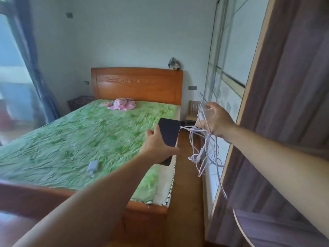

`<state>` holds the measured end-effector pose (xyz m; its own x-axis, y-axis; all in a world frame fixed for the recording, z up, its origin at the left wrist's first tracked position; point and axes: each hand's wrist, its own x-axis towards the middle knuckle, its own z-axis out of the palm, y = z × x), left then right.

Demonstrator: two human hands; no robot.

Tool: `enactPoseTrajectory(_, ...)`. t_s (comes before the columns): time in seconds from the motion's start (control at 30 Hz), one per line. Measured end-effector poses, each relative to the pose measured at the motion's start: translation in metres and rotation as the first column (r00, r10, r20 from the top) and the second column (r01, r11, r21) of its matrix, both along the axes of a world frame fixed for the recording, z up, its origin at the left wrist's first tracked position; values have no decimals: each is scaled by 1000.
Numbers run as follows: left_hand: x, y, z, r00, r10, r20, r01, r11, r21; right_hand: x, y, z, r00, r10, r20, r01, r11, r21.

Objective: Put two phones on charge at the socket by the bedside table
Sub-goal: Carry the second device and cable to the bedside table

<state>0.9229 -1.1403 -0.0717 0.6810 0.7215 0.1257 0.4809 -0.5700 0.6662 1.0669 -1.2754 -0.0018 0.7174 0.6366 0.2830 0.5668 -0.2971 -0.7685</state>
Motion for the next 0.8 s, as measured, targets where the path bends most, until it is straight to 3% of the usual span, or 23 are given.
enactPoseTrajectory(0.33,-211,122,-26,948,315,-48,-317,948,-30,-164,167,-27,945,312,-96,-317,947,-44)
enactPoseTrajectory(0.43,-284,150,-36,913,406,-49,-407,913,-33,-227,214,-34,901,398,-172,-412,910,-54)
enactPoseTrajectory(0.8,-481,229,-63,760,650,-25,-649,756,-91,-408,362,-63,763,621,-181,-641,762,-89)
